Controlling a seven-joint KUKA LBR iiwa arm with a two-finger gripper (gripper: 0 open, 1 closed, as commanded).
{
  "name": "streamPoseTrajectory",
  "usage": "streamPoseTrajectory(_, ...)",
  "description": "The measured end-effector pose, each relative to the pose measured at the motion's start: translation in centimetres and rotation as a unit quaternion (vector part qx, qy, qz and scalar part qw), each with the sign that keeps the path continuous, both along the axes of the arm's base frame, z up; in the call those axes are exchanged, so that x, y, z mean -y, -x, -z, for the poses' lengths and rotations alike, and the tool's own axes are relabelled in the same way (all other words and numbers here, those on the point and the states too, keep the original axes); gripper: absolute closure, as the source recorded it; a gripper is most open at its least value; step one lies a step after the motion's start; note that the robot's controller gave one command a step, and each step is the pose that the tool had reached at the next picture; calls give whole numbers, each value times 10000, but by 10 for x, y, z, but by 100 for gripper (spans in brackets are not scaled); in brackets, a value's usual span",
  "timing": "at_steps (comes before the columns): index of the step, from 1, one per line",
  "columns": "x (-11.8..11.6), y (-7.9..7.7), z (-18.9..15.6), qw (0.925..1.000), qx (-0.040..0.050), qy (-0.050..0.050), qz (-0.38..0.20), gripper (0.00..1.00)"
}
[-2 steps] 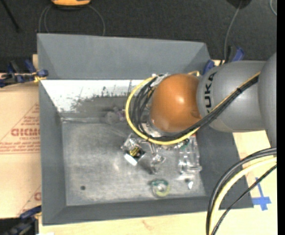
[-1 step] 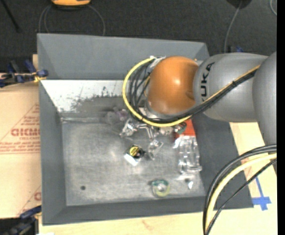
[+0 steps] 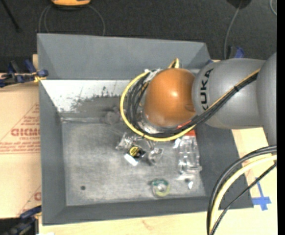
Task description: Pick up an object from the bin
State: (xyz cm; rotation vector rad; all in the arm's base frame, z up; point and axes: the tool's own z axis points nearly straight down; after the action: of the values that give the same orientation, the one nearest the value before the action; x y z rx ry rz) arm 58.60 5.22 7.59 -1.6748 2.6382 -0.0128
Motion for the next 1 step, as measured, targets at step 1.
streamPoseTrajectory(1,1,-8,1,9986,-29,-2,-529,0)
